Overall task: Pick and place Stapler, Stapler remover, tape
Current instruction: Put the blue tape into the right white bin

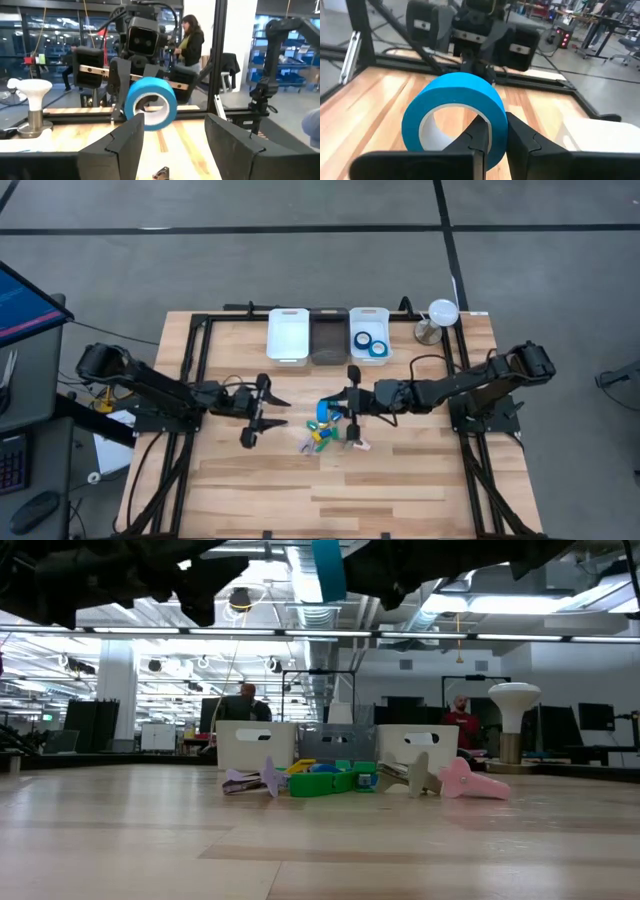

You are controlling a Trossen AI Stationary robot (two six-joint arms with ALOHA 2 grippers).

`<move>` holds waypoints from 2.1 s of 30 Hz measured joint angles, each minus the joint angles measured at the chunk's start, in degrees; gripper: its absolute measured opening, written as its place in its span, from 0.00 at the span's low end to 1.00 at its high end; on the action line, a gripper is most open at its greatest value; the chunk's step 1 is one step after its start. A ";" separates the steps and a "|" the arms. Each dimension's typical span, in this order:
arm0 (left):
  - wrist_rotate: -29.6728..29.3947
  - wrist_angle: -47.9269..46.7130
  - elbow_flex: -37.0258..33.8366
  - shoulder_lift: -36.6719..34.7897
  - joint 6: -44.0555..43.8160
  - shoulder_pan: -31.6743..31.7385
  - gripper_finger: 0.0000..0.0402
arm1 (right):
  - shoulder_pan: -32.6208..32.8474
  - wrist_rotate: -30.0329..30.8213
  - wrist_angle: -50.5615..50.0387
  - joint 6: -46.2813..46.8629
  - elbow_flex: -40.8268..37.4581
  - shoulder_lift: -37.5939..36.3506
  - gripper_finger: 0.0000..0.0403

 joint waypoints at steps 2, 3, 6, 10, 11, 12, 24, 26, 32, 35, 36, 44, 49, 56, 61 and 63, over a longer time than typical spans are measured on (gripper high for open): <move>0.01 0.09 -0.24 -0.74 0.00 -0.02 0.49 | -0.55 0.15 -1.87 0.63 0.00 -0.83 0.10; 0.01 -0.05 -0.25 -0.92 0.00 -0.02 0.49 | -0.93 0.16 -2.57 0.74 0.00 -1.16 0.10; 0.02 0.03 -0.24 -1.09 0.07 -0.02 0.49 | -2.75 0.16 -3.73 1.25 0.00 -2.32 0.11; 0.02 -0.11 -0.24 -1.09 0.20 -0.02 0.49 | -6.99 0.16 -6.10 1.77 0.00 -4.39 0.09; 0.01 -0.13 -0.24 -1.09 0.20 -0.02 0.49 | -8.44 0.16 -7.27 1.80 0.00 -4.84 0.09; 0.02 -0.13 -0.24 -1.09 0.20 -0.02 0.49 | -10.12 0.16 -8.43 1.81 0.00 -5.36 0.09; 0.02 -0.29 -0.24 -1.07 0.22 -0.02 0.49 | -34.10 0.25 -21.19 5.29 -0.07 -5.09 0.10; 0.03 -0.31 -0.24 -1.07 0.24 -0.02 0.49 | -37.06 0.43 -21.39 5.29 0.10 -4.48 0.10; 0.04 -0.31 -0.22 -1.07 0.24 -0.02 0.49 | -44.63 1.25 -25.64 5.17 0.02 -4.26 0.10; 0.04 -0.31 -0.22 -1.07 0.24 -0.02 0.48 | -46.83 1.42 -26.44 5.24 0.00 -4.24 0.10; 0.04 -0.31 -0.22 -1.07 0.24 -0.02 0.48 | -47.28 1.41 -26.43 5.24 0.00 -4.26 0.10; 0.04 -0.31 -0.20 -1.05 0.24 -0.02 0.48 | -49.71 1.05 -29.83 5.26 0.00 -4.26 0.11; 0.04 -0.31 -0.20 -1.05 0.23 -0.02 0.48 | -52.09 -1.69 -31.76 6.78 0.20 -2.08 0.11; 0.04 -0.10 -0.18 -1.05 0.24 -0.02 0.48 | -53.74 -3.13 -43.19 7.80 8.17 5.68 0.11; 0.04 -0.05 -0.18 -1.05 0.22 -0.02 0.48 | -53.54 -3.39 -50.98 4.93 17.36 9.79 0.11; 0.04 -0.05 -0.18 -1.05 0.22 -0.02 0.48 | -53.60 -3.35 -55.66 3.52 21.33 11.50 0.11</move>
